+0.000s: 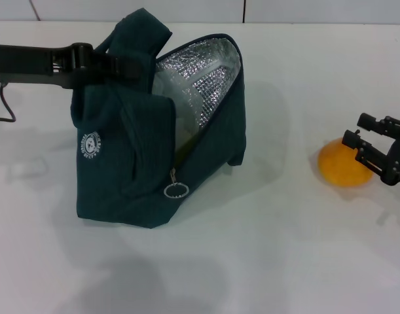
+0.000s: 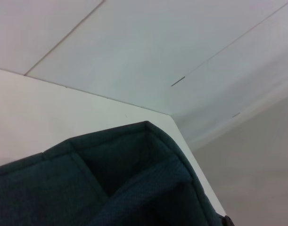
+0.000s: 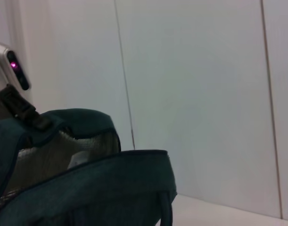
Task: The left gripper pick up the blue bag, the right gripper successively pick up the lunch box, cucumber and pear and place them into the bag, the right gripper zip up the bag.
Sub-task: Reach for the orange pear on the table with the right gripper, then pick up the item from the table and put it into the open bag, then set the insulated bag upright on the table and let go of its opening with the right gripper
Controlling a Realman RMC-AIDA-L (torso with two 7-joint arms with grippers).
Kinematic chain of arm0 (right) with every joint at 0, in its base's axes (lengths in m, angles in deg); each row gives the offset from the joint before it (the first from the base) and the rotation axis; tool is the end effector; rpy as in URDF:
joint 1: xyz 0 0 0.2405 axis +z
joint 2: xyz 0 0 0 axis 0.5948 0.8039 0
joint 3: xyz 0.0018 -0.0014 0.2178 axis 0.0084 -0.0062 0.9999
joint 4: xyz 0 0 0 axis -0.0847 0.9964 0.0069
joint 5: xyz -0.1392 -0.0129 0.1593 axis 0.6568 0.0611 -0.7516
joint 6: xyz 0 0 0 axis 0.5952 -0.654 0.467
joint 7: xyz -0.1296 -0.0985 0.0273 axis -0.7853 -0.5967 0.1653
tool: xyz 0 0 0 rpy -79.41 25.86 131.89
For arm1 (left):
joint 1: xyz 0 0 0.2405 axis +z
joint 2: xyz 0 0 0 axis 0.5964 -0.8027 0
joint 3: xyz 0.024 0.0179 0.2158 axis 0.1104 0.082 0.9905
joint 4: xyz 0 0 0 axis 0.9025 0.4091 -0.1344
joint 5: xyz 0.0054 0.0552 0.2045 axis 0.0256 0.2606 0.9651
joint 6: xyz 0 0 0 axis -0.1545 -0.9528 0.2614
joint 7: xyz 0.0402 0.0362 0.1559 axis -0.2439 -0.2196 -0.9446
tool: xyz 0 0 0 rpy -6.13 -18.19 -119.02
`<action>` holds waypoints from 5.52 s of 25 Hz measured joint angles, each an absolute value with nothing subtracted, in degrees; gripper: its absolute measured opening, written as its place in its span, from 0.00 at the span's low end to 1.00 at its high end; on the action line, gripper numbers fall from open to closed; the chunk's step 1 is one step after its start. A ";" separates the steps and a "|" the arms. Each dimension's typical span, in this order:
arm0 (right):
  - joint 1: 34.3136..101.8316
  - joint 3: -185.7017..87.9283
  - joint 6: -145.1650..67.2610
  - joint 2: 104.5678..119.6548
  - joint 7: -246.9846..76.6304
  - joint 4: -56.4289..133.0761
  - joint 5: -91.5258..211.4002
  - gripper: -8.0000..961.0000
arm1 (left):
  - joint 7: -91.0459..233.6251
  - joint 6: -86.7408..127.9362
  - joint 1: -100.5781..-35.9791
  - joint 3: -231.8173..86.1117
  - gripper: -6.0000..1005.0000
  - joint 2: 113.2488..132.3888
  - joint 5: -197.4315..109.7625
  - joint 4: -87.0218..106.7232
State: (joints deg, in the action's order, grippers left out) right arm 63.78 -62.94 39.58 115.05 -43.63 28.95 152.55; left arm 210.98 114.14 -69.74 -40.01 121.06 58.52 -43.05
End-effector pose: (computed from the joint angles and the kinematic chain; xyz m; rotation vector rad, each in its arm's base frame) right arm 0.2662 0.3032 -0.0020 -2.3359 0.4250 0.9029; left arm -0.1878 0.3406 0.0873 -2.4983 -1.6359 -0.7697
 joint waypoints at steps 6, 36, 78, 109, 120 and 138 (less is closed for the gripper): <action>63.81 -63.06 38.85 115.13 -43.86 29.04 152.51 0.41 | 210.98 114.14 -69.90 -39.98 0.07 121.02 58.52 -43.05; 71.21 -62.84 53.30 114.80 -27.69 28.37 140.99 0.03 | 210.98 114.15 -69.89 -39.69 0.07 121.01 58.52 -43.06; 92.31 -77.56 44.99 115.58 -21.35 41.49 141.47 0.03 | 210.63 113.79 -70.36 -40.01 0.08 121.20 58.53 -43.05; 76.82 -76.86 43.30 115.23 -6.97 36.43 132.73 0.50 | 210.72 114.08 -69.99 -39.99 0.08 121.02 58.35 -43.05; 76.35 -80.55 33.65 115.56 9.79 37.50 133.16 0.76 | 210.64 114.67 -70.07 -39.67 0.08 121.24 57.63 -43.05; 85.73 -84.30 26.98 115.59 11.00 41.86 137.93 0.72 | 210.19 114.67 -70.00 -39.65 0.08 121.38 57.64 -43.05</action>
State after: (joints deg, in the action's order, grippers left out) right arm 85.73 -84.30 26.98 115.59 11.00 41.86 137.93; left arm 210.19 114.67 -70.00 -39.65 121.38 57.64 -43.05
